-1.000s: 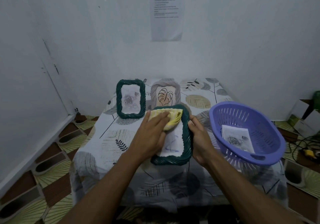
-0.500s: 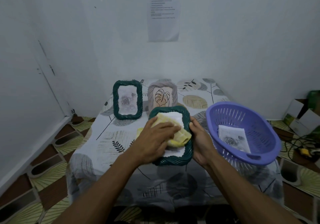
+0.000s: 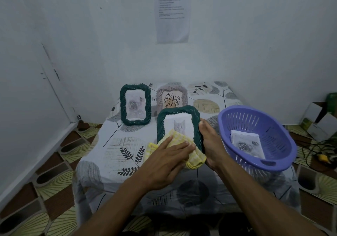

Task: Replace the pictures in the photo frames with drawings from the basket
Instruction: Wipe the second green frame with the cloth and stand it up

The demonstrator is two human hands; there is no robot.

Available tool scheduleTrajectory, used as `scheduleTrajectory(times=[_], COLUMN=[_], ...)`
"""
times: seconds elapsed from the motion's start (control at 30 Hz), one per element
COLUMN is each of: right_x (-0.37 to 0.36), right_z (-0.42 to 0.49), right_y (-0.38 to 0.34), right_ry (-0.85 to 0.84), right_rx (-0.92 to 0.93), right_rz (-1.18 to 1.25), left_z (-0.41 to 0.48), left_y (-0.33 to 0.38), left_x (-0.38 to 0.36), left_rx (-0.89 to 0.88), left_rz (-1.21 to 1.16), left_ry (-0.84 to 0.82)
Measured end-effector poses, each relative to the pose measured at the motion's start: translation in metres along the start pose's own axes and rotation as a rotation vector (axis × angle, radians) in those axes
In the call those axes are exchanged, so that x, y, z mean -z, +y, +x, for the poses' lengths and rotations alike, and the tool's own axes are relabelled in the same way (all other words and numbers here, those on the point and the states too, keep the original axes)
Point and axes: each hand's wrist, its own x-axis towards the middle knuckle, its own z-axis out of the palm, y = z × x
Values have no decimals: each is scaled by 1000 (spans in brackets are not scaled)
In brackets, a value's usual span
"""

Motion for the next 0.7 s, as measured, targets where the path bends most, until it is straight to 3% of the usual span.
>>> scheduleTrajectory(times=[0.17,0.43,0.57,0.7], right_x=[5,-5,-2,-3], right_z=[3,-2,0,-2], right_y=[-1,11,7,14], right_ry=[59,48,71,60], right_rx=[-2,-63,-63,-90], right_rz=[-14,48,34,57], left_z=[-21,-9,-11,-15], left_y=[-11,-21,-8,-9], left_x=[3,0,-8,-17], left_rx=[-1,207,180,260], left_rz=[-41,-82,-135,-60], left_ry=[-18,123,85,137])
